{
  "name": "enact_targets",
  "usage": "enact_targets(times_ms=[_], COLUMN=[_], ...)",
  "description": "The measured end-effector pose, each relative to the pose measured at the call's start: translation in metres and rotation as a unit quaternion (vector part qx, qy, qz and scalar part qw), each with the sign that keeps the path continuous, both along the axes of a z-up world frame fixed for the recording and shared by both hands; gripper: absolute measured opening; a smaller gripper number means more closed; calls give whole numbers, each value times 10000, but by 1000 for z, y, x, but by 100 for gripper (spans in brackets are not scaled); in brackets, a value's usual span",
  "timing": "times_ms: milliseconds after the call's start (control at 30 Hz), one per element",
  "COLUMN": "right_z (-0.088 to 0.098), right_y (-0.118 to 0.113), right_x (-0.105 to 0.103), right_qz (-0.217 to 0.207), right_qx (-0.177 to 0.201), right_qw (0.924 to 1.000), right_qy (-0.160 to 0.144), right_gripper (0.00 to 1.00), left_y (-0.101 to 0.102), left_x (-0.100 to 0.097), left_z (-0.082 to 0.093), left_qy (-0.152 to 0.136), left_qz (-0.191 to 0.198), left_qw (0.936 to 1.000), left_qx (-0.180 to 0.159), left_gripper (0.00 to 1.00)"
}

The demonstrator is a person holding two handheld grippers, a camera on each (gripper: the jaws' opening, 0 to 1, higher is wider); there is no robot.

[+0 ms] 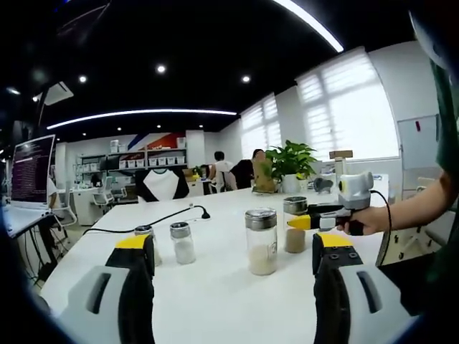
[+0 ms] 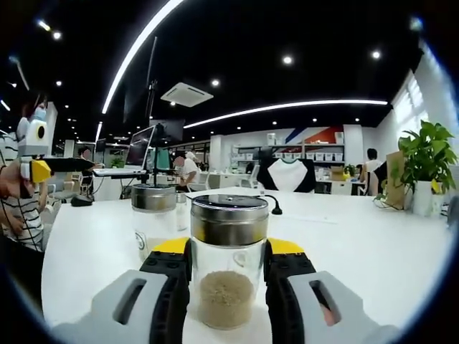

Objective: Rotate the seasoning bottle until the label or dispensing opening points toward the visible target arrow and the bottle remains upright within the marked orientation range

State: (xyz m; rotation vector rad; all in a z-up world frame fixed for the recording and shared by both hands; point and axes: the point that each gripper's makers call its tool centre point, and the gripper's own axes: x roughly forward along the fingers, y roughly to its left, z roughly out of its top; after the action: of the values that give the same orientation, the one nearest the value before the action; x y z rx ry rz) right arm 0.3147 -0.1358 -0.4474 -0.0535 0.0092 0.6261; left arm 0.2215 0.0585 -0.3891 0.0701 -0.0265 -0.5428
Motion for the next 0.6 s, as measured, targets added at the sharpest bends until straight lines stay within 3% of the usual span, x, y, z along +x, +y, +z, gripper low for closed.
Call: enact_targets(times_ms=[600], right_z=[-1], right_y=[-3], right_x=[0], right_qz=[5], right_qx=[66], right_qw=[10000], right_qy=[58], right_gripper=[38], left_y=[4], left_x=[3], left_z=[-2], left_qy=[60], left_qz=[50], left_qw=[10000], left_qx=[-58], left_gripper=[96])
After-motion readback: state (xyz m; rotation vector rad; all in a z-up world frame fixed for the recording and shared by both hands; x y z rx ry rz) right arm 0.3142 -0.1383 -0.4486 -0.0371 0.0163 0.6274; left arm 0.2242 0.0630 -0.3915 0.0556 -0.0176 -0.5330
